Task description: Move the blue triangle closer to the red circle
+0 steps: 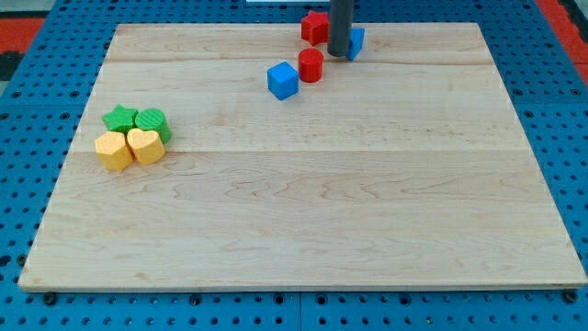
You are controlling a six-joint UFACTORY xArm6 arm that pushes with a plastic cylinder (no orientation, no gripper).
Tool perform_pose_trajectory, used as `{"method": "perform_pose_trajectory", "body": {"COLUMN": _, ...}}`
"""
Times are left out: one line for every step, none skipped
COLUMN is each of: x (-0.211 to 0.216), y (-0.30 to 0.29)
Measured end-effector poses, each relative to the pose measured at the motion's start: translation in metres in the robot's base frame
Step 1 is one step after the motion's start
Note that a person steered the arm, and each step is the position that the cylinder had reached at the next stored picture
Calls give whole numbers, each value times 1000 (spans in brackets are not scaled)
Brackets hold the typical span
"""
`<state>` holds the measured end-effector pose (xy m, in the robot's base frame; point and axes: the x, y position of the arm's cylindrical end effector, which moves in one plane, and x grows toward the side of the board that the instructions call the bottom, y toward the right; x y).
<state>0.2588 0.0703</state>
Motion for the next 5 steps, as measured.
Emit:
{"method": "perform_pose_trajectory", "body": {"x": 10, "y": 46}}
{"method": "perform_pose_trajectory", "body": {"x": 17, "y": 90}}
{"method": "perform_pose_trajectory", "body": {"x": -19, "y": 113}}
{"method": "perform_pose_trajectory", "body": {"x": -52, "y": 91}}
{"method": "perform_pose_trajectory", "body": {"x": -43, "y": 33}}
